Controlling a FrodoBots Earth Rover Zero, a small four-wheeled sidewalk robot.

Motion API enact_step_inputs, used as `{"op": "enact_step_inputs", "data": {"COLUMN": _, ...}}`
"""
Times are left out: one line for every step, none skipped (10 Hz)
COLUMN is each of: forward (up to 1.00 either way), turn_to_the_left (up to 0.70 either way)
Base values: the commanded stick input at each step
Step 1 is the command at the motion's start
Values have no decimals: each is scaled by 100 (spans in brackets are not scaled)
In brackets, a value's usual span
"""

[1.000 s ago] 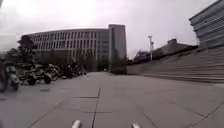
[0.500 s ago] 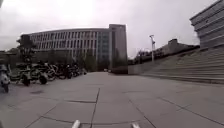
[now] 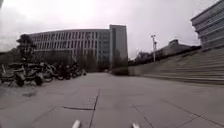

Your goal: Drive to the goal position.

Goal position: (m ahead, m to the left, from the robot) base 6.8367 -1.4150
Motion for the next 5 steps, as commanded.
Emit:
{"op": "enact_step_inputs", "data": {"forward": 70, "turn_to_the_left": 0}}
{"op": "enact_step_inputs", "data": {"forward": 70, "turn_to_the_left": 0}}
{"op": "enact_step_inputs", "data": {"forward": 70, "turn_to_the_left": 0}}
{"op": "enact_step_inputs", "data": {"forward": 70, "turn_to_the_left": 0}}
{"op": "enact_step_inputs", "data": {"forward": 70, "turn_to_the_left": 0}}
